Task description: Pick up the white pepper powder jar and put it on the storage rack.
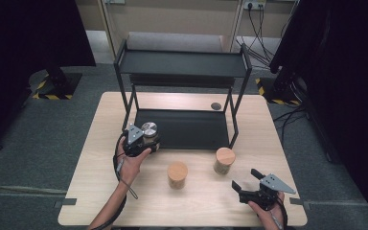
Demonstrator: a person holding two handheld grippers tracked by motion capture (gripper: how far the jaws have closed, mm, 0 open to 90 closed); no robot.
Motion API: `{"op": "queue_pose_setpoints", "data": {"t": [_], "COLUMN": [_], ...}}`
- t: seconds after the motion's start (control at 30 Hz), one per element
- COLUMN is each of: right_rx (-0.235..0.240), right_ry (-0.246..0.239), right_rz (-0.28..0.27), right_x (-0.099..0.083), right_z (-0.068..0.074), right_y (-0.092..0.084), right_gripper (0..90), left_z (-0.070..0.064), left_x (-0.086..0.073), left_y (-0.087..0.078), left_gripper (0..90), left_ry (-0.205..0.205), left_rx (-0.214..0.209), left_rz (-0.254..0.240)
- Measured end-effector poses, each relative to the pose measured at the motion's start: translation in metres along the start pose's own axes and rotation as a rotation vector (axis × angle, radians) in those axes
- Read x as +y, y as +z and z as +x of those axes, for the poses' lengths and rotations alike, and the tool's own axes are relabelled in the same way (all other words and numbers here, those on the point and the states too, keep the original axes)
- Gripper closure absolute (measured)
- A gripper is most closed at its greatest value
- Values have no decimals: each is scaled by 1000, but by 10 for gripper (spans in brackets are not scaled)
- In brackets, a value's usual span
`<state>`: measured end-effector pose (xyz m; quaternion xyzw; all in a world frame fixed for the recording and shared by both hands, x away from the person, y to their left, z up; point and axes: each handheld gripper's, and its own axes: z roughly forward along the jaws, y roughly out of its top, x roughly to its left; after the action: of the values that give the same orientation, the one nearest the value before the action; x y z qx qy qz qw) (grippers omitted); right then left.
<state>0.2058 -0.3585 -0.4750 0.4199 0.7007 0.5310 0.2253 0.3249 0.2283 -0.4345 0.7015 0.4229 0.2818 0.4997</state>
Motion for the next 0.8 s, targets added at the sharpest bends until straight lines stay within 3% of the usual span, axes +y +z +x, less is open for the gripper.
{"op": "queue_pose_setpoints", "data": {"t": [0.8], "right_rx": [1], "right_ry": [2], "right_rz": [0], "right_x": [0], "right_z": [0], "right_y": [0], "right_gripper": [25], "left_z": [-1], "left_x": [8], "left_y": [17], "left_gripper": [311], "left_ry": [-1], "left_rx": [18], "left_rz": [11]}}
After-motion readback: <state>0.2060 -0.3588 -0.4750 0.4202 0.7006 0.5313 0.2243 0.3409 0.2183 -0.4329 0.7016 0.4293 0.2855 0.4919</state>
